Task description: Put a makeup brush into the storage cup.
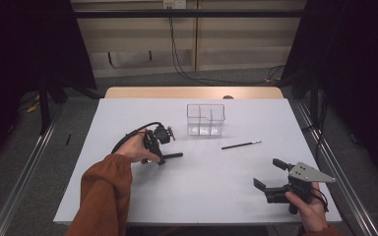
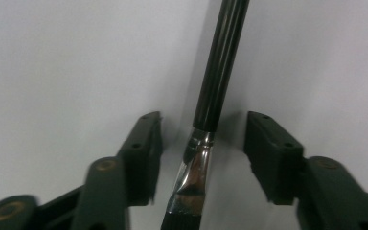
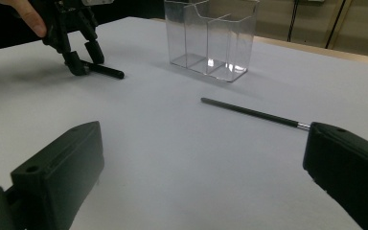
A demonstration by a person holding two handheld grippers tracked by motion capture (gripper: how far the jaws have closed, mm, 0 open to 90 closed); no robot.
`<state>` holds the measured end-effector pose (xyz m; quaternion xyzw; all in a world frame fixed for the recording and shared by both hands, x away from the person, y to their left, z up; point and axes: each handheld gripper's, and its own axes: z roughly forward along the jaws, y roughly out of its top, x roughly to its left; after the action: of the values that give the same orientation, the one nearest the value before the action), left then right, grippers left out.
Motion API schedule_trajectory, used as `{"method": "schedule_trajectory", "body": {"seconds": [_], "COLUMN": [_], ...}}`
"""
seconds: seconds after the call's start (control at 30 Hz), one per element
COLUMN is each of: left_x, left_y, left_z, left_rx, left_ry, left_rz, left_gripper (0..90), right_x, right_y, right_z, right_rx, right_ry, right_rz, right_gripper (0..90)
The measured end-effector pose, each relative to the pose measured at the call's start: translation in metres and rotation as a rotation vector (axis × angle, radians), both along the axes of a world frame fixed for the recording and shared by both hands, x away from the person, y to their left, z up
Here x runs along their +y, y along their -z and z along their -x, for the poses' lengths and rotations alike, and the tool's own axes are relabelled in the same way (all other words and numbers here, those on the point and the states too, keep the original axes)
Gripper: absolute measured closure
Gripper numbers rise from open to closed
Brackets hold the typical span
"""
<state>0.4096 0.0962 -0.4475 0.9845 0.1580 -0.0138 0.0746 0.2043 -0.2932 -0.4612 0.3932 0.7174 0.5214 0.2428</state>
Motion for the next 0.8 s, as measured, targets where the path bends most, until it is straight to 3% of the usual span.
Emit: {"method": "schedule_trajectory", "body": {"seconds": [0.13, 0.4, 0.53, 0.7, 0.8], "left_x": [0.0, -0.0001, 0.0009, 0.0019, 0.0001], "left_y": [0.0001, -0.0004, 0.0003, 0.001, -0.0002], "left_z": [-0.0013, -0.0018, -0.0022, -0.0031, -0.004], "left_rx": [0.008, 0.02, 0.033, 0.04, 0.045], "left_ry": [-0.007, -0.023, -0.04, -0.058, -0.046], "left_rz": [-0.009, -0.017, -0.003, 0.011, -0.014], "left_gripper": [62.1, 69.0, 76.8, 77.5, 77.6], "right_x": [-0.0009, 0.0007, 0.0, 0.0001, 0.0005], "right_y": [0.0004, 0.0003, 0.0006, 0.0006, 0.0007], "right_z": [-0.0001, -0.0003, -0.0005, -0.0004, -0.0007], "right_rx": [0.004, 0.003, 0.007, 0.005, 0.007], "right_ry": [0.003, -0.002, -0.001, -0.004, -0.003], "right_rz": [-0.003, 0.001, -0.001, -0.001, -0.001], "right_gripper": [0.0, 0.0, 0.0, 0.0, 0.0]}}
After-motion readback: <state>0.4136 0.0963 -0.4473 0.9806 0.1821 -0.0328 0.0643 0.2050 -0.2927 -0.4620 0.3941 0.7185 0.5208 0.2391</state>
